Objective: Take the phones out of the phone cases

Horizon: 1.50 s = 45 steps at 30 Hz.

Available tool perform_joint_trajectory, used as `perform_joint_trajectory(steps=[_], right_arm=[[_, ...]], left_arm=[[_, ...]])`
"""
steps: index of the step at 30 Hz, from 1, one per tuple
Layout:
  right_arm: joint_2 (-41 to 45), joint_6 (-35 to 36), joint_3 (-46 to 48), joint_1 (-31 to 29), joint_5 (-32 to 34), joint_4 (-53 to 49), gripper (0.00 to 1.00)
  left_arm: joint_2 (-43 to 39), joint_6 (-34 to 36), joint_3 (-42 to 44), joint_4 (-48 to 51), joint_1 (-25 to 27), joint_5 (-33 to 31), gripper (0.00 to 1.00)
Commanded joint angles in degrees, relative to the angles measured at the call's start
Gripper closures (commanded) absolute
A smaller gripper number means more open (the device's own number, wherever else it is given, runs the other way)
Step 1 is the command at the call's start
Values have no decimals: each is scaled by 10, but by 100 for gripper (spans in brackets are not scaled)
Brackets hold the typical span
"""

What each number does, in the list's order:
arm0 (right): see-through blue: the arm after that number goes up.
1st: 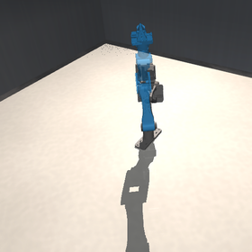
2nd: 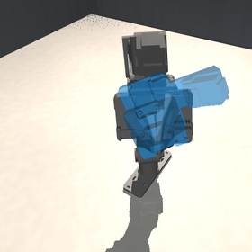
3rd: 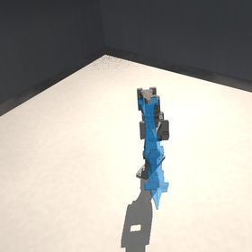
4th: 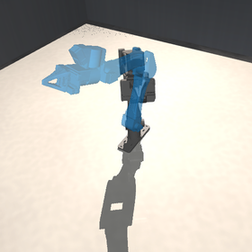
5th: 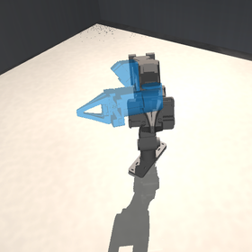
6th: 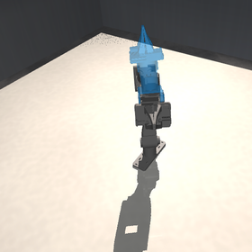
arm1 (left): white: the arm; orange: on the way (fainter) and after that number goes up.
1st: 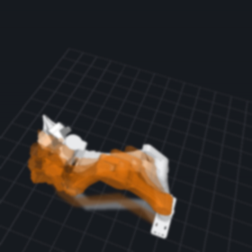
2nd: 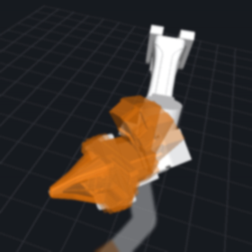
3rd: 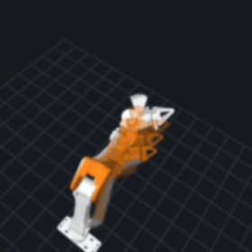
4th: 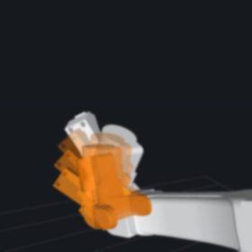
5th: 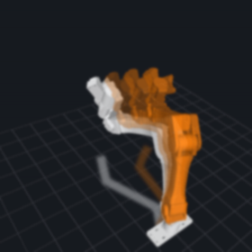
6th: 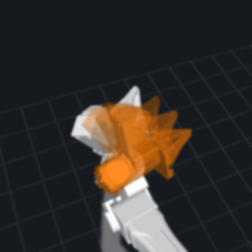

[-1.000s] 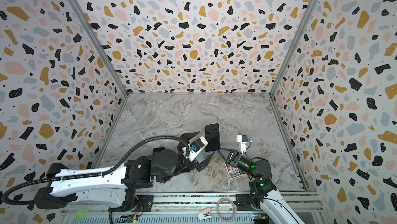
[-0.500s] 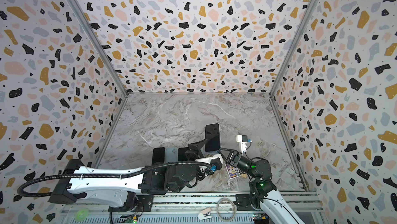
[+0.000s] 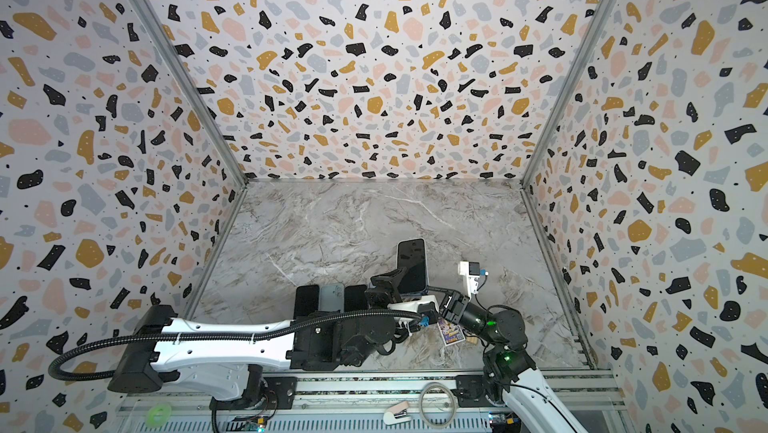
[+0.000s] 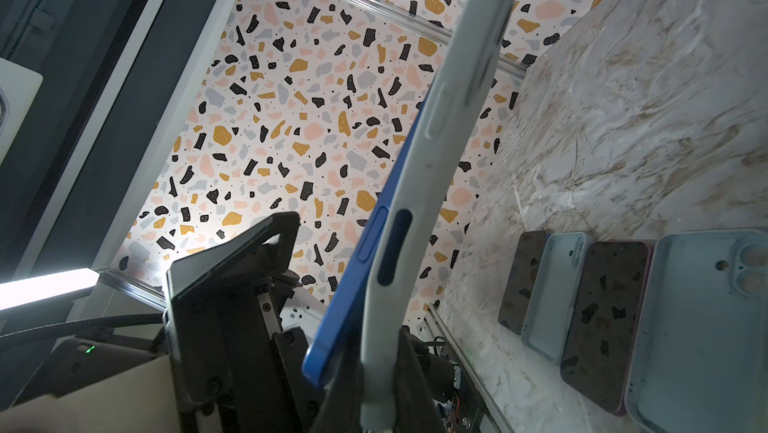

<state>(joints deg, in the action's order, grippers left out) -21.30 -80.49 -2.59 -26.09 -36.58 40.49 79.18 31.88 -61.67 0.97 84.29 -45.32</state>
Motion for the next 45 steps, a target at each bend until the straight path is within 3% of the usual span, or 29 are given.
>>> perform_joint_trajectory(steps=[1, 45], right_arm=[[11, 10, -5, 2, -2, 34, 100], [3, 15, 2, 2, -9, 44, 100]], left_arm=[[2, 10, -22, -18, -8, -4, 15], [24, 35, -57, -11, -28, 27, 24]])
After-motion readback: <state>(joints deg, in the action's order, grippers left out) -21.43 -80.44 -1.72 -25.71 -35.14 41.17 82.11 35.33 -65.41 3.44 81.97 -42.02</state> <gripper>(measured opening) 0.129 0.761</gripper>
